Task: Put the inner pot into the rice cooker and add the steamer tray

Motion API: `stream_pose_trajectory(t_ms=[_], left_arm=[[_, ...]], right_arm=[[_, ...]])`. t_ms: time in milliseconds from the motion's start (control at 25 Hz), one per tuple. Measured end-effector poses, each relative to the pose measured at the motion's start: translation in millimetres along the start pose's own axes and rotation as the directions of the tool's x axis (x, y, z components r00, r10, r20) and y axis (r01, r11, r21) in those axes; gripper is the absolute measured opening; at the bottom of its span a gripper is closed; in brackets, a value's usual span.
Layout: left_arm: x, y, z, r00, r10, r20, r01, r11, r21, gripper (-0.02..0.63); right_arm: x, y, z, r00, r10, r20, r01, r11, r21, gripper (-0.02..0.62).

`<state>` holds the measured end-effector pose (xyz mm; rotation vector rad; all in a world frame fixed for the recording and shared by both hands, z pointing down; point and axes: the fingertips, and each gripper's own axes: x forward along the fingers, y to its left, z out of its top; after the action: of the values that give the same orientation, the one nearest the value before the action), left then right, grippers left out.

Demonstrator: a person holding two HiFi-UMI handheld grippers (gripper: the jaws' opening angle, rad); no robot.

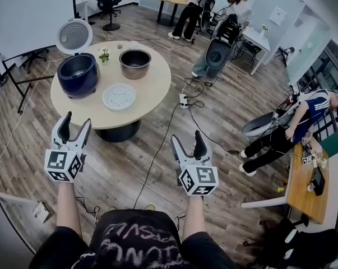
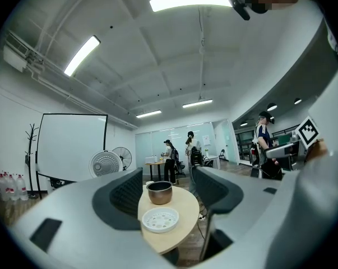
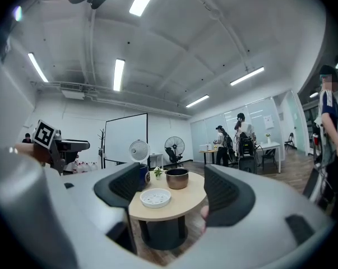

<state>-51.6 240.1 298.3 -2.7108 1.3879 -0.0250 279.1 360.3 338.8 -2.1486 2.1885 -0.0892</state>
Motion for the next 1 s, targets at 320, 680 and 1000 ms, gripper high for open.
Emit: stream_pose_trajectory(t_ms=[320,680,1000], left_arm=[[17.5,-37.8,-1.3,1.000,0.024,-0.021,-0.023,0.999,0.023,0.295],[42.3,-44.6,-5.9,0.999,0.050,-0.020,-0.049,0.999,0.014,0.295],[80.3,-37.5,-29.9,0.998,0.055,-0.034,-0.056,0.998,-0.003,0.296]], right_arm=[[3.5,-41.5,-0.8,1.000,0.031,0.000,-0.031,0.999,-0.014,0.364],[22.3,-69.9,-5.1,0.999,0.046,0.009,-0.045,0.999,-0.014,0.350],[59.6,-85.9,-22.1,0.998,0.058,-0.004,-0.058,0.998,-0.007,0.357]])
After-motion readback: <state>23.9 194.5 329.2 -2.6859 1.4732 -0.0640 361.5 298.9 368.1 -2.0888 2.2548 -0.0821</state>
